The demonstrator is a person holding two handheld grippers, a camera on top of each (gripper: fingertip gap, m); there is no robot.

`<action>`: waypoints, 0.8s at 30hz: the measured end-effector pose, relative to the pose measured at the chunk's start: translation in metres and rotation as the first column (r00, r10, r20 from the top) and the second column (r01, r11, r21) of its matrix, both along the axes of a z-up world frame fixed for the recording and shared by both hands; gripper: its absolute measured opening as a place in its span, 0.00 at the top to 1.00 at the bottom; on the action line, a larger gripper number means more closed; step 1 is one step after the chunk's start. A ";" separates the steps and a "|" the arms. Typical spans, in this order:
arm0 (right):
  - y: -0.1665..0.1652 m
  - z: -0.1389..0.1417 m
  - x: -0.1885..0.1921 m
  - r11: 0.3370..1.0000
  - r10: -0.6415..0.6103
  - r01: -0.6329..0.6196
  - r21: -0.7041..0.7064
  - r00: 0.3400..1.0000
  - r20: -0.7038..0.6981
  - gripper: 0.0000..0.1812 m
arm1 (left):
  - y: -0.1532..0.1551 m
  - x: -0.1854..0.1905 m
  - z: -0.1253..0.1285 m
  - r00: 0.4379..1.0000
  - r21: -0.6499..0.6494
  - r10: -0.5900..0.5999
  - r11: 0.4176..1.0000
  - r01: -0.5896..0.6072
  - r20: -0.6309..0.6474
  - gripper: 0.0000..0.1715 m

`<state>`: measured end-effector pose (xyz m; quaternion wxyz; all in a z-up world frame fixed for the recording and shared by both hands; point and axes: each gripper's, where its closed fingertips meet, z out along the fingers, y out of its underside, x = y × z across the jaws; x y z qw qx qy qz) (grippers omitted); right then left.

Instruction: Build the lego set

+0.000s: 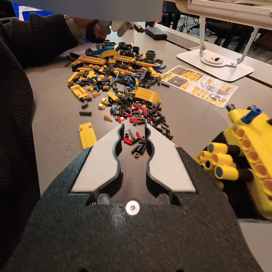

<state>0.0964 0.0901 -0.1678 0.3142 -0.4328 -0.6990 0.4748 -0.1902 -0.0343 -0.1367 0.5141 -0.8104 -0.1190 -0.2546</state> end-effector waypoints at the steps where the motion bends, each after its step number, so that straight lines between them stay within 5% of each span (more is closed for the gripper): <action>1: 0.000 0.000 0.000 1.000 0.000 0.000 0.001 1.000 0.000 0.85 | 0.001 0.001 0.001 1.000 0.003 -0.001 1.000 0.001 -0.006 0.98; 16: -0.001 -0.002 0.000 1.000 -0.003 0.003 0.023 1.000 0.000 0.85 | 0.018 0.070 -0.004 0.934 -0.036 -0.074 0.997 0.066 -0.349 0.98; 24: -0.001 -0.002 0.000 1.000 -0.002 0.002 0.028 1.000 0.001 0.85 | 0.022 0.100 -0.002 0.904 0.027 -0.050 0.997 0.068 -0.424 0.98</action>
